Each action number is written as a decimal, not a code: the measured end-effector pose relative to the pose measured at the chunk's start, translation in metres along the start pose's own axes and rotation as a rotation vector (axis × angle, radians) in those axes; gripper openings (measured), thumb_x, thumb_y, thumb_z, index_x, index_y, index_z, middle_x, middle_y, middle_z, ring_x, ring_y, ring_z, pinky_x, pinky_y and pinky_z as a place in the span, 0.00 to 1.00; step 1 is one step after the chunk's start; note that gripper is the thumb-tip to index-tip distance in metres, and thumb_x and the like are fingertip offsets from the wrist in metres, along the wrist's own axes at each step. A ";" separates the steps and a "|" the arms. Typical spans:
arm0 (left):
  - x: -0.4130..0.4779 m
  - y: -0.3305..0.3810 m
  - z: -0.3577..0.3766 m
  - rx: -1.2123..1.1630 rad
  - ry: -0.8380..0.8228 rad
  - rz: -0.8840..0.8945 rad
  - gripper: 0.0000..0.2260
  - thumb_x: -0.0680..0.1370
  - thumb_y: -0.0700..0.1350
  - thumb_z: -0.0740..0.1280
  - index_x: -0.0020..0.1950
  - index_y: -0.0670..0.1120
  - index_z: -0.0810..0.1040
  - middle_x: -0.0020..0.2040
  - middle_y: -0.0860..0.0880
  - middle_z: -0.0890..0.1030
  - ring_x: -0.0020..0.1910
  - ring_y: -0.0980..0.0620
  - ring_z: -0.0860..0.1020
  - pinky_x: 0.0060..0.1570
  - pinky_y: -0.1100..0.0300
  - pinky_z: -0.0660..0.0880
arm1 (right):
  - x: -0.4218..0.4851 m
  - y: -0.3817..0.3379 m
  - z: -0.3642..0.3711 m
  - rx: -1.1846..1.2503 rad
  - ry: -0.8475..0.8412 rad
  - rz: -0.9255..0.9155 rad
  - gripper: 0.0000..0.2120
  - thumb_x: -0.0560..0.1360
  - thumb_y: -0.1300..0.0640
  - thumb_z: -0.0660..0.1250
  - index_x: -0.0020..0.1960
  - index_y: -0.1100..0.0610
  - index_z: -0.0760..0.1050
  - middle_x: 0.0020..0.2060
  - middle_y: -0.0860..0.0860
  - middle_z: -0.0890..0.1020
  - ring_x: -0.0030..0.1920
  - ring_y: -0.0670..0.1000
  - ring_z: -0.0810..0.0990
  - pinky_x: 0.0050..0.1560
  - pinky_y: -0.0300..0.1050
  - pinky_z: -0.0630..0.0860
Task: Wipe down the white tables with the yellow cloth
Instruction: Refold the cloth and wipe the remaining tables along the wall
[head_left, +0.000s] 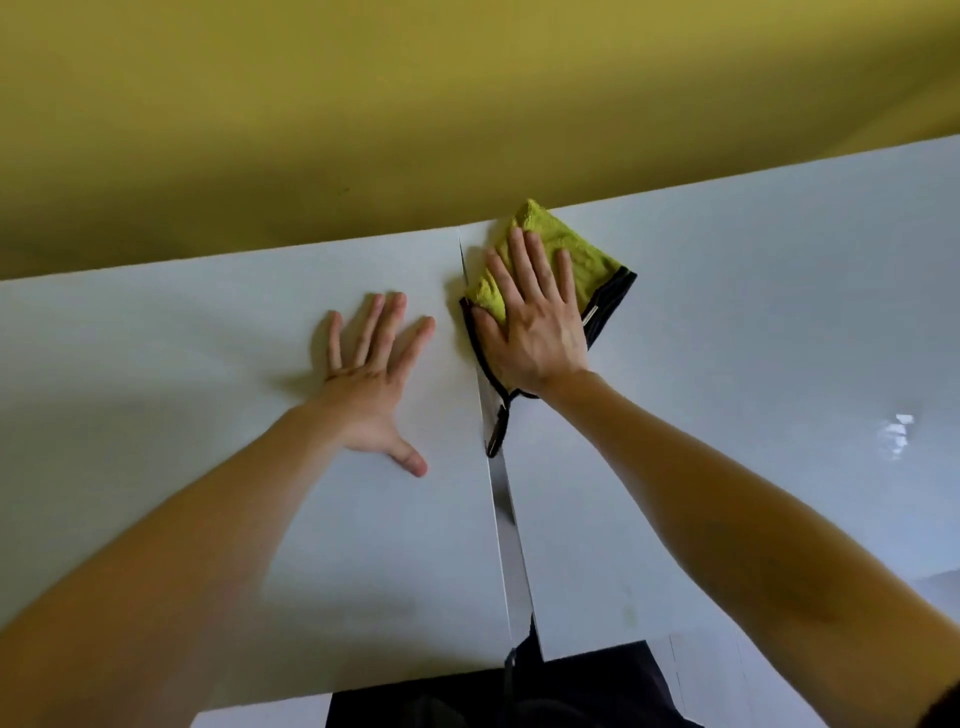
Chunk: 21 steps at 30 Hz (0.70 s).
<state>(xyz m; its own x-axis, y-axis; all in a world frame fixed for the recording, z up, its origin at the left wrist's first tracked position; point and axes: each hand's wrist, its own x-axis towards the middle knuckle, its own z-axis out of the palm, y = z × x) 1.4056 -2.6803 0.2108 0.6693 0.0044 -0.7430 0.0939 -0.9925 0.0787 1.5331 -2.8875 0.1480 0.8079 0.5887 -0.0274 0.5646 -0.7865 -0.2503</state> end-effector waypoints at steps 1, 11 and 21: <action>-0.001 0.000 0.000 0.006 0.000 -0.003 0.83 0.51 0.83 0.76 0.82 0.55 0.20 0.79 0.44 0.16 0.79 0.41 0.17 0.79 0.26 0.33 | -0.012 0.007 -0.002 0.013 0.013 -0.043 0.33 0.88 0.38 0.54 0.87 0.55 0.61 0.88 0.57 0.55 0.88 0.58 0.49 0.86 0.67 0.49; -0.001 -0.005 0.002 0.002 -0.009 0.026 0.83 0.51 0.84 0.75 0.81 0.55 0.18 0.77 0.45 0.14 0.78 0.42 0.15 0.78 0.27 0.30 | -0.181 0.061 -0.021 -0.076 -0.098 -0.182 0.34 0.85 0.41 0.63 0.87 0.53 0.61 0.88 0.57 0.55 0.88 0.60 0.52 0.82 0.73 0.57; -0.001 -0.005 0.000 -0.018 -0.012 0.045 0.82 0.52 0.82 0.77 0.80 0.56 0.18 0.76 0.45 0.13 0.77 0.42 0.15 0.78 0.26 0.31 | -0.138 0.031 -0.011 -0.102 -0.029 0.008 0.35 0.86 0.39 0.62 0.88 0.50 0.58 0.89 0.55 0.51 0.89 0.57 0.47 0.85 0.70 0.51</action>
<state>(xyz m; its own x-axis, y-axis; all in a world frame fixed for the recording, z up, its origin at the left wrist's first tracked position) 1.4045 -2.6753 0.2106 0.6640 -0.0418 -0.7466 0.0770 -0.9893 0.1238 1.4413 -2.9953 0.1550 0.8081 0.5863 -0.0572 0.5737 -0.8052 -0.1500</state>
